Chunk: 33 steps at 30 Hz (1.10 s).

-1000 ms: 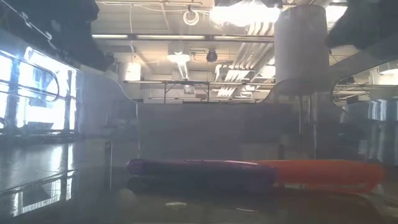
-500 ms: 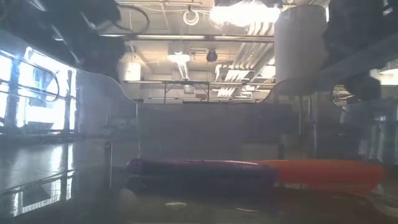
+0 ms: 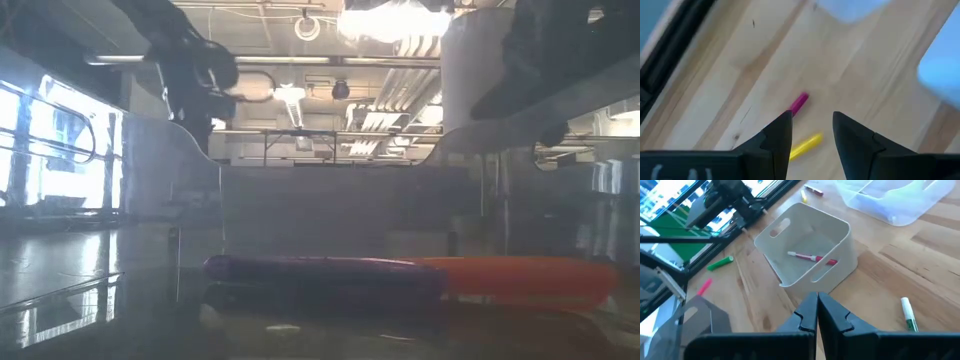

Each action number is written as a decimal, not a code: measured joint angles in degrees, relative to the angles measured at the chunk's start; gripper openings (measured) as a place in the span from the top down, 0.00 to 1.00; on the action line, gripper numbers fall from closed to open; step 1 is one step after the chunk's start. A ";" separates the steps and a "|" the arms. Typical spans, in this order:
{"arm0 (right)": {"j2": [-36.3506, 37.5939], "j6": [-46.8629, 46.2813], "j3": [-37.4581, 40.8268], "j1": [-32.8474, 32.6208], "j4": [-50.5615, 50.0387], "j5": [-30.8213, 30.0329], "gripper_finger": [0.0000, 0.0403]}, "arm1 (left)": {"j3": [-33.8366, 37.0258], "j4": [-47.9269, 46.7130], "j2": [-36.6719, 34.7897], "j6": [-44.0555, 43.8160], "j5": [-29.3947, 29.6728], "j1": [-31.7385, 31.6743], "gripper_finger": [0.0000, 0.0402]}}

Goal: Pick & Place Markers
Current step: Put the violet marker into the gray bin

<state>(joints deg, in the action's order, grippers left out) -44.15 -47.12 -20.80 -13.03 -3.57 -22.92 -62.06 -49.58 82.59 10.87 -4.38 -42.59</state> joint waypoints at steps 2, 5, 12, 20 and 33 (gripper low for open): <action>0.36 1.26 0.00 1.15 0.00 2.00 1.00 | -1.33 -1.95 2.50 2.99 0.13 0.04 0.66; 0.38 2.58 0.00 2.31 -0.04 4.22 1.00 | -1.60 -2.97 5.77 6.22 0.00 0.61 0.66; 0.38 3.25 0.00 4.07 -0.09 7.99 1.00 | -1.62 -2.20 12.67 8.58 3.07 0.96 0.66; 0.38 3.68 0.00 5.20 -0.08 8.35 1.00 | -1.57 -0.64 17.89 9.72 6.51 0.96 0.66; 0.36 3.55 0.00 6.38 0.04 7.26 1.00 | -1.82 2.07 23.34 13.33 9.12 1.01 0.73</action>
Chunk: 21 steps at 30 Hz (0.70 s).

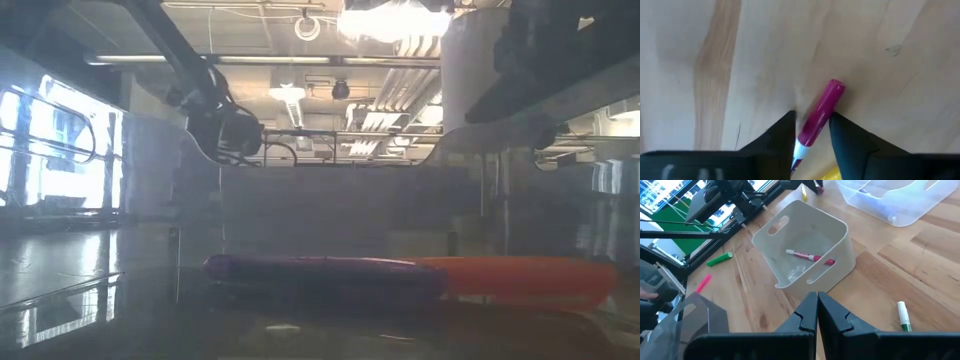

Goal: Pick & Place Markers
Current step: Put the violet marker into the gray bin

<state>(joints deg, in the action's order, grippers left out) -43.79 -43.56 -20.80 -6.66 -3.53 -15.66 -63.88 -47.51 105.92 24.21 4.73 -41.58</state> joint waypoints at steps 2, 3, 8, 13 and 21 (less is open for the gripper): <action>0.00 -0.03 0.00 0.00 0.00 -0.58 1.00 | 0.05 0.23 0.06 0.00 -0.21 0.02 0.81; 0.00 0.02 0.00 0.00 0.00 -0.72 1.00 | 0.06 0.20 0.07 0.00 -0.35 0.02 0.85; 0.00 0.06 0.00 0.00 0.00 -0.73 1.00 | 0.09 0.25 0.12 -0.02 -0.33 0.02 0.94; 0.00 -0.26 -0.01 0.00 -0.02 -0.99 1.00 | 0.10 0.50 0.20 0.65 1.01 0.07 0.92; 0.00 -2.76 -0.02 0.00 -0.02 -3.87 1.00 | -3.08 -1.11 0.33 3.25 2.41 0.02 0.94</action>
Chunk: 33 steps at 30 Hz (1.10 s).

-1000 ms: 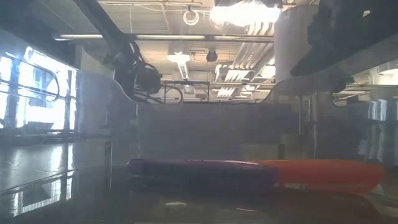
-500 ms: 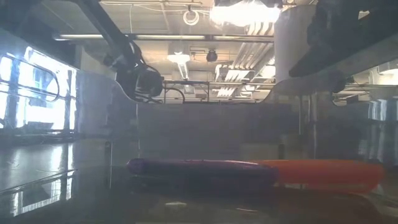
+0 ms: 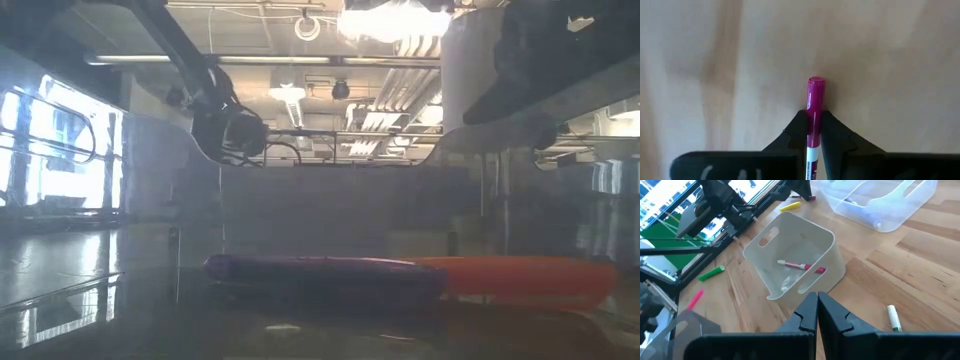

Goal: Pick & Place Markers
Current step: Put the violet marker into the gray bin

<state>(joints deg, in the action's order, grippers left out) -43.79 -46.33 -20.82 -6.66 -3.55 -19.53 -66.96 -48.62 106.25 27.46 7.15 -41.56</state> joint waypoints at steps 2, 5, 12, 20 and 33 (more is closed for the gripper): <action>-0.01 -0.13 0.00 0.00 0.02 -0.21 1.00 | -1.47 1.08 0.20 0.18 1.01 -0.08 0.94; 0.00 -0.35 0.00 0.00 0.00 -0.29 1.00 | -3.19 -0.89 -0.05 -0.73 2.73 -0.17 0.94; -0.02 -1.68 0.00 0.00 0.00 -0.50 1.00 | -7.91 -9.53 -3.82 -3.92 2.44 0.38 0.94; -0.02 -1.33 0.00 -0.02 -0.03 1.57 1.00 | -16.15 -23.02 -10.59 -14.40 2.48 7.88 0.94; -0.02 1.73 0.00 -0.04 -0.02 10.23 1.00 | -31.67 -20.04 -4.29 -31.05 2.29 33.38 0.94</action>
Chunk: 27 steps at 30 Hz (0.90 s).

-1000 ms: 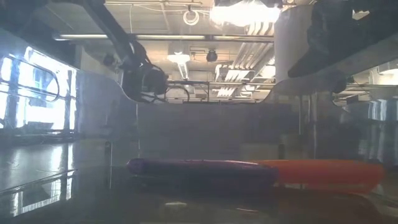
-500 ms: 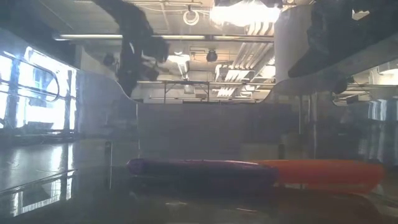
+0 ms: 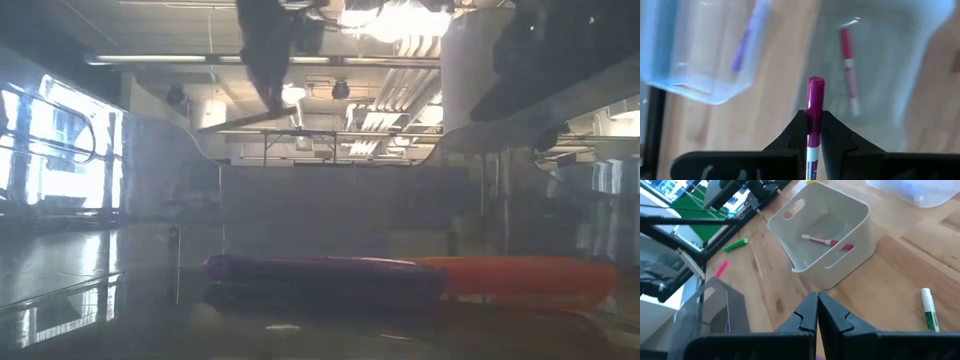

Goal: Pick & Place Markers
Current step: Put the violet marker into the gray bin, then put the yellow highlighter into the transparent bin

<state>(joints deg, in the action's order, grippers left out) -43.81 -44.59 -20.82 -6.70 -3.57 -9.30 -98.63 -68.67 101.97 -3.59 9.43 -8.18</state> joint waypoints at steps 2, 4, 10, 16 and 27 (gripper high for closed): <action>0.00 1.14 0.00 0.00 0.02 0.79 1.00 | -1.54 1.52 2.42 -1.39 0.02 1.93 0.94; 0.00 2.21 0.00 0.00 0.02 1.36 1.00 | -2.48 1.80 5.10 -2.74 0.01 3.26 0.94; 0.00 4.61 0.00 0.00 -0.09 2.99 1.00 | -6.21 2.00 12.51 -5.90 -1.40 4.24 0.94; 0.00 4.80 0.00 -0.07 -0.47 4.28 1.00 | -8.69 2.94 15.27 -8.80 -4.54 4.08 0.84; 0.00 6.36 -0.02 -0.07 -1.66 5.87 1.00 | -11.59 3.47 15.42 -13.82 -4.35 4.17 0.71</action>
<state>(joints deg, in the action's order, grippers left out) -43.81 -38.24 -20.84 -6.76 -5.23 -3.43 -110.22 -65.20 117.38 -17.41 5.08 -4.01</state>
